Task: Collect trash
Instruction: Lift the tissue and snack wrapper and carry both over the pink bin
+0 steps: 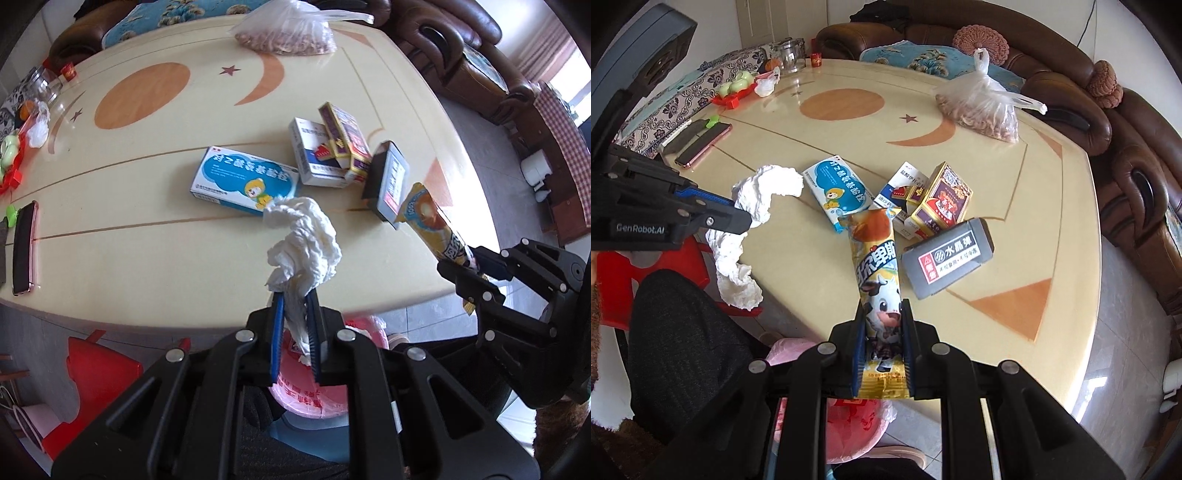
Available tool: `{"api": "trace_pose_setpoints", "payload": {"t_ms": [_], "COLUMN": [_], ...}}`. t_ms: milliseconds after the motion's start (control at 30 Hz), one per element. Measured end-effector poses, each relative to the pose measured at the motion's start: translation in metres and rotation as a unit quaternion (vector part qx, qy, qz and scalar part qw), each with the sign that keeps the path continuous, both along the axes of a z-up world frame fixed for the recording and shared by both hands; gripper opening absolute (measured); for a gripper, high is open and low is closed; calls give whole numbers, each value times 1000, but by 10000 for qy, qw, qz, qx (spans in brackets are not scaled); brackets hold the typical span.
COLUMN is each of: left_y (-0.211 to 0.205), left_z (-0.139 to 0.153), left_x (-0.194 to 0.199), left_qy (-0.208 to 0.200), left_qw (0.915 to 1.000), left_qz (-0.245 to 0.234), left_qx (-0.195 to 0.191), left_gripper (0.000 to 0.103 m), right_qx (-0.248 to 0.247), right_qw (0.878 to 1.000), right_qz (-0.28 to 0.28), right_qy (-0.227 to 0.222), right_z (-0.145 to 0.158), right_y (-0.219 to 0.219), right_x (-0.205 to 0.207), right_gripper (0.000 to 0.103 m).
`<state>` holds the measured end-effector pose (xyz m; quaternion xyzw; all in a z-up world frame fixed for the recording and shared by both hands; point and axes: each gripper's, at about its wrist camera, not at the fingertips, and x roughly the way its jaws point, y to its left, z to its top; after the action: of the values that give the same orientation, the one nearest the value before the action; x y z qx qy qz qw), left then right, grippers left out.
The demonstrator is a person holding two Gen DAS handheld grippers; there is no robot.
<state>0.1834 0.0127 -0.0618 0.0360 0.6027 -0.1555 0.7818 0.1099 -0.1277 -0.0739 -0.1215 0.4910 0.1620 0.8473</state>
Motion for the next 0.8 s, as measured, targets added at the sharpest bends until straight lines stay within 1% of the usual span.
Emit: {"api": "trace_pose_setpoints", "payload": {"t_ms": [233, 400, 533, 700, 800], "left_y": [-9, -17, -22, -29, -30], "left_z": [-13, -27, -39, -54, -64], "left_x": [-39, -66, -83, -103, -111], "left_qy": [69, 108, 184, 140, 161], "left_qw": [9997, 9984, 9974, 9960, 9955], "left_qz": [-241, -551, -702, -875, -927], "left_qx": [-15, -15, -7, 147, 139], "left_gripper": [13, 13, 13, 13, 13], "right_qx": [52, 93, 126, 152, 197], "right_qw": [9999, 9997, 9995, 9989, 9983], "right_qz": [-93, -188, -238, -335, -412], "right_qy": [45, 99, 171, 275, 373], "right_z": [-3, -10, -21, -37, -48], "right_y": [1, 0, 1, 1, 0], "right_x": [-37, -57, -75, -91, -99], "right_gripper": [17, 17, 17, 17, 17]}}
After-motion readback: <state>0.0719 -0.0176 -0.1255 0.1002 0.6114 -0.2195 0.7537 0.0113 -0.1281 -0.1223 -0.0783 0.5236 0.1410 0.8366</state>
